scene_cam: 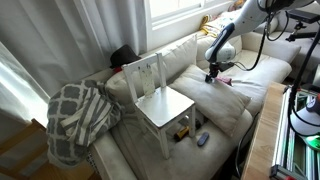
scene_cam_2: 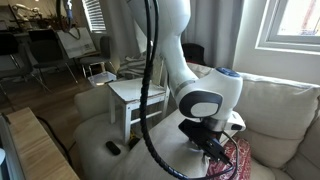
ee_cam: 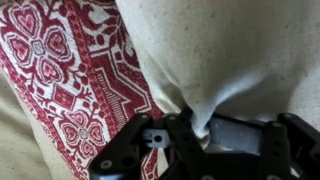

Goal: Pick up the white pillow from the sofa seat and put it on the chair's seat part

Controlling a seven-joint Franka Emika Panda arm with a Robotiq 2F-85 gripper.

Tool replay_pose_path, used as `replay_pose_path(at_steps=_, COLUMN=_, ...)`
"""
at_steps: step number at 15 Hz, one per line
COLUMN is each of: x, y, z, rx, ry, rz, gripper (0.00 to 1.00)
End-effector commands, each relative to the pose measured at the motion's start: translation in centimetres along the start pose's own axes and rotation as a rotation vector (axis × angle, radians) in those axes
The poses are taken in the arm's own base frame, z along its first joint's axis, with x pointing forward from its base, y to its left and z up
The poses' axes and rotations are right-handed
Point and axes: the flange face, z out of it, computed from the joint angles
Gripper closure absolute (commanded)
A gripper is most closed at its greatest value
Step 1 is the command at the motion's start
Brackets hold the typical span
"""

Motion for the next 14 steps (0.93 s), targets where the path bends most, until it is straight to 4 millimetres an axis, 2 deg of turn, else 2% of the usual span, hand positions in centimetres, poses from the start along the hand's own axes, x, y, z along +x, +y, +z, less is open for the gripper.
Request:
replay_pose_path(at_steps=1, x=-0.1, y=-2.2, z=-1.3, rx=0.042, ry=-0.029, rz=-0.051, gripper=1.00)
replay_pose_path(at_steps=4, x=-0.4, y=-2.9, z=-5.4, rx=-0.021, ry=0.026, rz=-0.115, gripper=1.00)
replay_pose_path(at_steps=10, x=-3.0, y=-7.2, z=-14.9, rx=-0.069, ry=0.104, rz=-0.330, gripper=1.00)
replay_pose_path(at_steps=14, x=-4.1, y=-9.9, z=-19.2, rx=-0.083, ry=0.135, rz=-0.403, gripper=1.00)
